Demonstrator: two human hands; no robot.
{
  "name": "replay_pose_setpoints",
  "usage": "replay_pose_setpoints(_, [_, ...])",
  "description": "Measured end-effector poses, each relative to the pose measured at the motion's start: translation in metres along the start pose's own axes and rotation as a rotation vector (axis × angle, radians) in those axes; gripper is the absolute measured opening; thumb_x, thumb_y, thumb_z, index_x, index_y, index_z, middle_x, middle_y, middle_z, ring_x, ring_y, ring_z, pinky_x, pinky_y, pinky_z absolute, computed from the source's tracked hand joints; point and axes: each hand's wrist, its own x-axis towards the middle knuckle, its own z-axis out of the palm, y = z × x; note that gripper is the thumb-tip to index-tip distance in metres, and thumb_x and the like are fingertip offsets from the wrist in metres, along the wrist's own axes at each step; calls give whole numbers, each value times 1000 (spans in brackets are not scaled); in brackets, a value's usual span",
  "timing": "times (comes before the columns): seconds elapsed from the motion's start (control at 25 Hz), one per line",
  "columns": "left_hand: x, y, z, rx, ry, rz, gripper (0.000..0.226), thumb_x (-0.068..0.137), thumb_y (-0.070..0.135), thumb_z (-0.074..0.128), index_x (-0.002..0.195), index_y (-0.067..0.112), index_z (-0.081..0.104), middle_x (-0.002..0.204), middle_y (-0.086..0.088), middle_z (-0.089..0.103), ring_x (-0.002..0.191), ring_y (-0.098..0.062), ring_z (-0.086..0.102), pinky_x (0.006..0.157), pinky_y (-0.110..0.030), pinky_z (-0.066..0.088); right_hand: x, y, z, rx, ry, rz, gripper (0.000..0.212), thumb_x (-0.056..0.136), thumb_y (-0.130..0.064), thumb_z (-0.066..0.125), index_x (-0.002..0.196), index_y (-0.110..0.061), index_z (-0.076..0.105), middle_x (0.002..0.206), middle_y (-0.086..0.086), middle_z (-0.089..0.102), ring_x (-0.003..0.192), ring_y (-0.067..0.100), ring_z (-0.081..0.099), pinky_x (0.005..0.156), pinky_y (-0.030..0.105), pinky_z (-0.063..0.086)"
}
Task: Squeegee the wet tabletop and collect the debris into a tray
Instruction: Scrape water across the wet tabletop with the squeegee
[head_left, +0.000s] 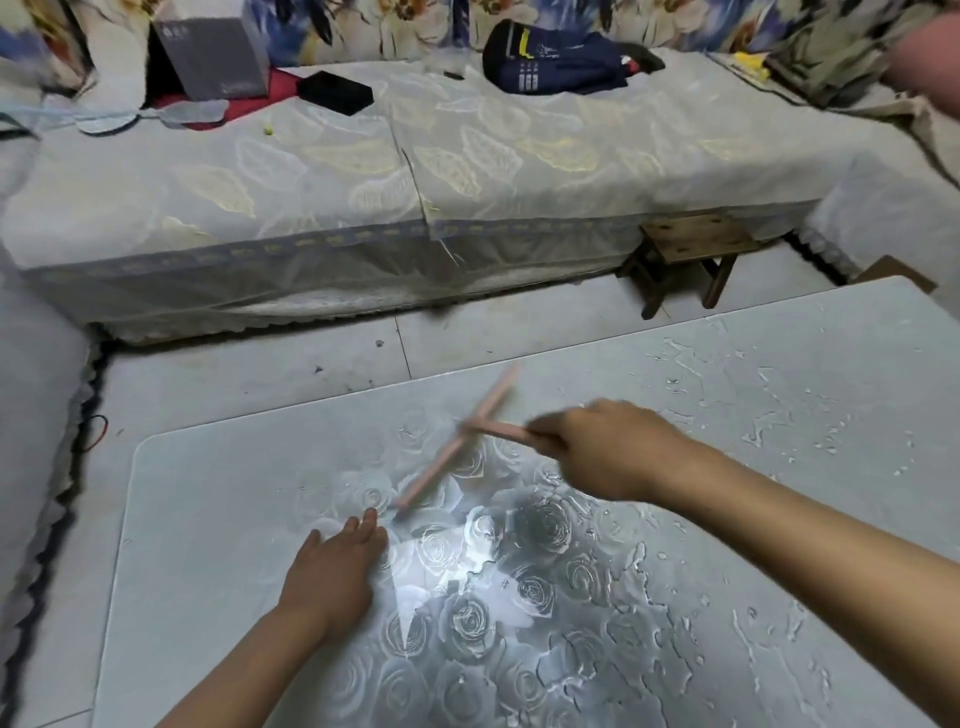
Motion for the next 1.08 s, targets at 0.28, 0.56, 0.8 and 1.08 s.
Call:
replay_pose_setpoints(0.28, [-47, -40, 18, -319, 439, -58, 45, 66, 4, 43, 97, 9, 75, 111, -10, 68, 103, -31, 65, 90, -45, 49, 73, -89, 47, 96, -47, -54, 33, 92, -22, 44, 123, -28, 54, 119, 9, 58, 106, 31, 55, 73, 31, 36])
replay_pose_setpoints(0.56, [-72, -48, 16, -213, 160, -75, 53, 83, 26, 32, 116, 2, 65, 127, -29, 55, 114, -41, 58, 91, -47, 49, -70, 4, 34, -86, -221, 214, 32, 97, -36, 37, 125, -49, 47, 112, -3, 65, 99, 23, 61, 73, 34, 45])
replay_pose_setpoints(0.8, [-85, -43, 34, -244, 60, -184, 49, 92, 20, 42, 138, 4, 37, 142, -23, 37, 129, -34, 38, 104, -40, 37, -37, -71, 49, -45, -60, -118, 30, 96, -31, 41, 124, -38, 50, 98, 3, 64, 87, 29, 60, 64, 33, 43])
replay_pose_setpoints(1.08, [-107, -23, 61, -181, 1, -215, 57, 87, 14, 42, 140, -1, 29, 147, -22, 29, 134, -34, 32, 107, -42, 33, -89, -24, 100, -22, -111, -120, 36, 99, -45, 32, 133, -44, 40, 87, 0, 60, 80, 26, 58, 62, 32, 42])
